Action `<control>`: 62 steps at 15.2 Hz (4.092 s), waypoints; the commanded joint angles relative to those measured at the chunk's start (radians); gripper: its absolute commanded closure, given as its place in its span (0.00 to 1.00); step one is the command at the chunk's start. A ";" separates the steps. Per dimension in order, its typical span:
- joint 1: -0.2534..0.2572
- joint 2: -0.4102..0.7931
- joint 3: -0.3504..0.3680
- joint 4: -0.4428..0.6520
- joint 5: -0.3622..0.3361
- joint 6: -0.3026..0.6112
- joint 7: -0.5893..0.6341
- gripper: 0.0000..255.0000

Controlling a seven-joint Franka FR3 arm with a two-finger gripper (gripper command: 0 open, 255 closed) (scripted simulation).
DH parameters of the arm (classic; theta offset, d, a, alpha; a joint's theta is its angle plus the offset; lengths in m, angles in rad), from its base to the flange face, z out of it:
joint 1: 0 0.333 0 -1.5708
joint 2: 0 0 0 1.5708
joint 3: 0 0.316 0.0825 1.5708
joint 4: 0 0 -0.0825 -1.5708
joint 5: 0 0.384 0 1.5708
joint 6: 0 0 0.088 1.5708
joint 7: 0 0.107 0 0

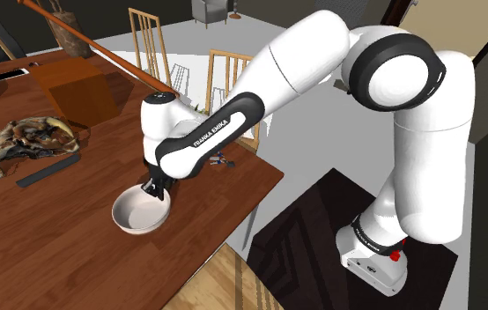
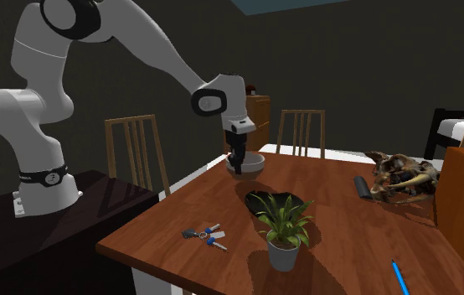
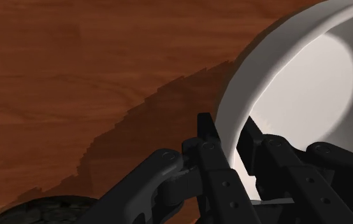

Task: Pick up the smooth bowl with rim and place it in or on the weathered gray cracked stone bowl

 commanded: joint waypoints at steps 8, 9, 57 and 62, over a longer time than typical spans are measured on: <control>-0.014 -0.079 0.015 0.014 0.021 -0.091 -0.005 1.00; -0.015 -0.087 0.017 0.017 0.024 -0.102 -0.006 1.00; -0.240 0.237 -0.080 0.501 0.035 -0.305 -0.360 1.00; -0.240 0.237 -0.080 0.501 0.035 -0.305 -0.360 0.00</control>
